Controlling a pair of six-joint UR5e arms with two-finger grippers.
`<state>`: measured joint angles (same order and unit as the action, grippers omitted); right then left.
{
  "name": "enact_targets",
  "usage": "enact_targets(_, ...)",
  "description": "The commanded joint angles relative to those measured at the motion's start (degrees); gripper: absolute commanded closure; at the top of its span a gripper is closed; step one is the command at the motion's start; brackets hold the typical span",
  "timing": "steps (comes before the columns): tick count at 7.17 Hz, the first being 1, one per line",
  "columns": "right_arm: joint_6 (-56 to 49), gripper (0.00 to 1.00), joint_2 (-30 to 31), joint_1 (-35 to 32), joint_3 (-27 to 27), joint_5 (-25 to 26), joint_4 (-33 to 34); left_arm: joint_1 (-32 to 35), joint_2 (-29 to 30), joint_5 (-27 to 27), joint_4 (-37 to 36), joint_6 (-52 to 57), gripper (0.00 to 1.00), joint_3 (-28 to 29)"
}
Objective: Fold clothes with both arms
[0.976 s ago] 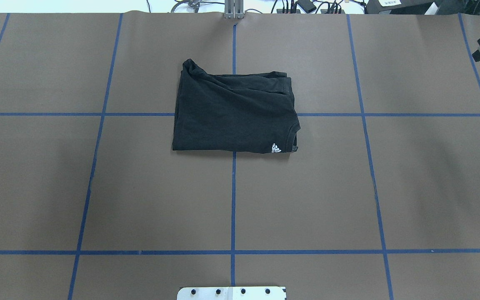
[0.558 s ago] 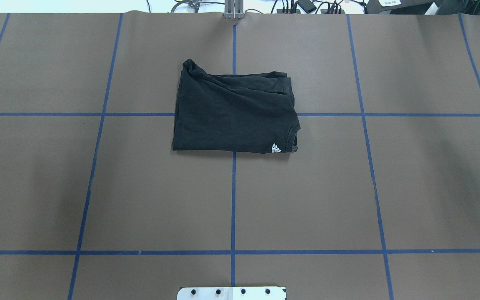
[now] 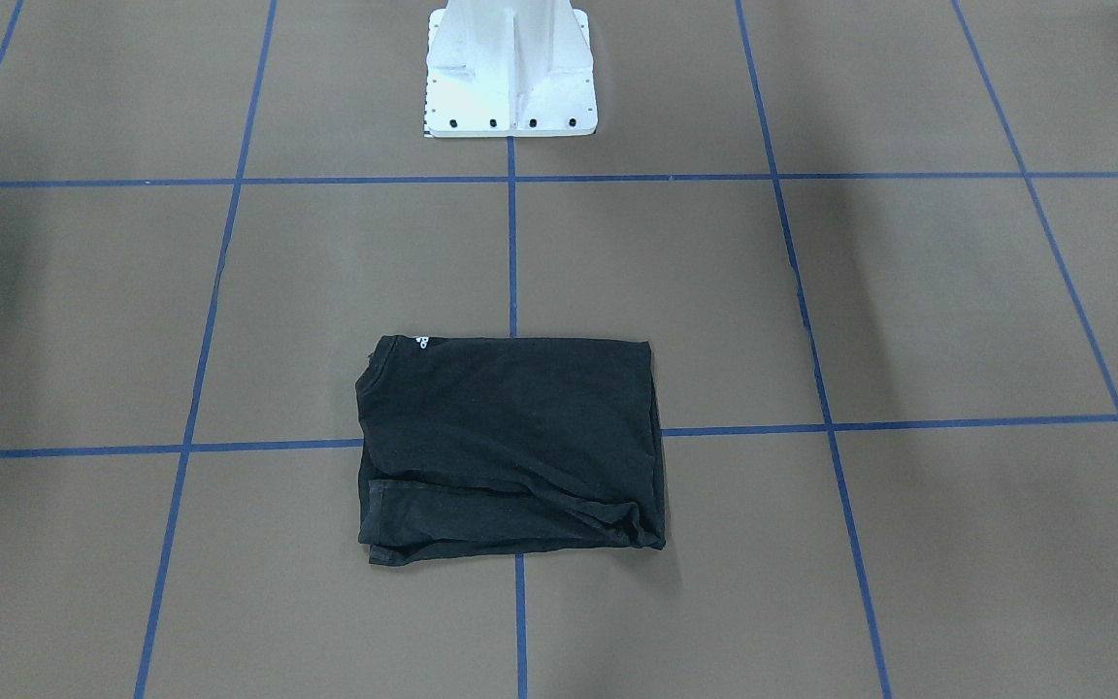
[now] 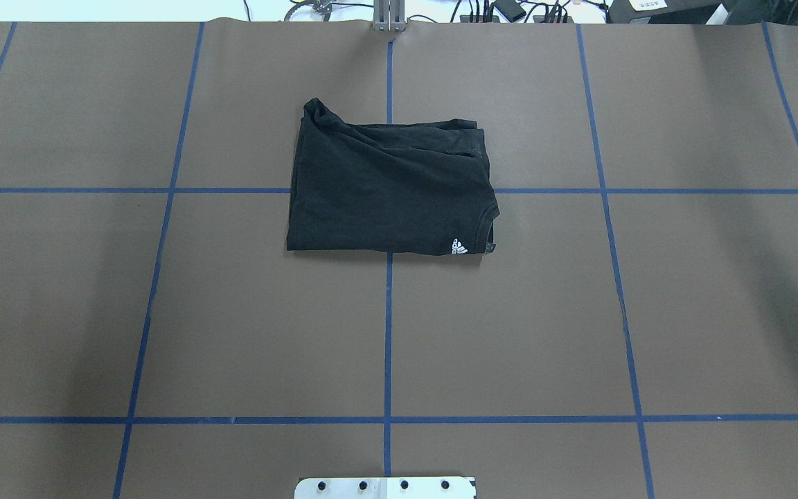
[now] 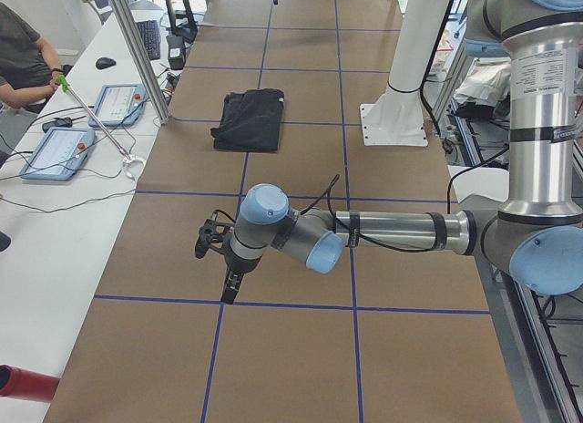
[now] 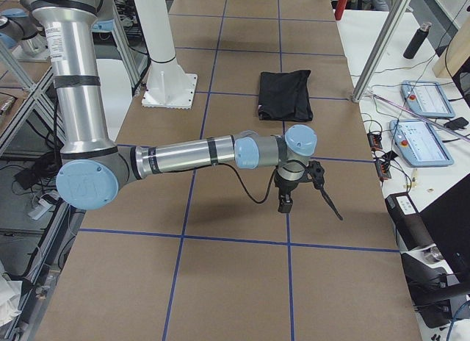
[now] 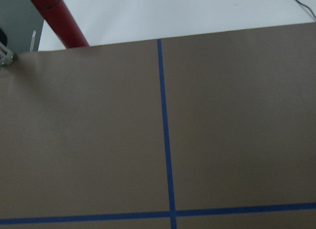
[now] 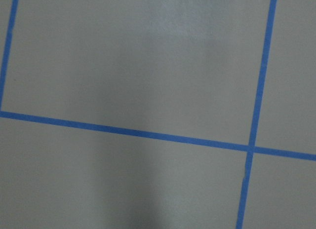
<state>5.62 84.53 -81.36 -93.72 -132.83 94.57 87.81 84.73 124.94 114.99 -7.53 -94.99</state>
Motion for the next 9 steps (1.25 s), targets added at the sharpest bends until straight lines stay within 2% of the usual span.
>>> enact_targets(1,-0.2,0.0,1.8,-0.9,0.0,0.1,0.0,0.4,0.8,-0.2,-9.4,9.0,0.0,-1.9)
enact_targets(3,-2.2,0.0,2.6,-2.5,0.1,-0.1,0.0,0.2,1.3,-0.2,-17.8,11.8,0.0,-5.3)
enact_targets(6,-3.9,0.0,6.2,-5.2,-1.8,-2.8,0.0,0.2,1.4,0.6,-22.0,12.5,0.0,-4.3)
enact_targets(8,-4.0,0.0,8.9,-5.7,-4.4,-2.9,0.0,0.2,1.4,9.7,-22.0,12.4,0.0,-0.7)
enact_targets(9,-4.0,0.0,9.8,-6.2,-4.7,-3.0,0.0,0.1,1.6,12.2,-22.3,12.3,0.0,-1.0)
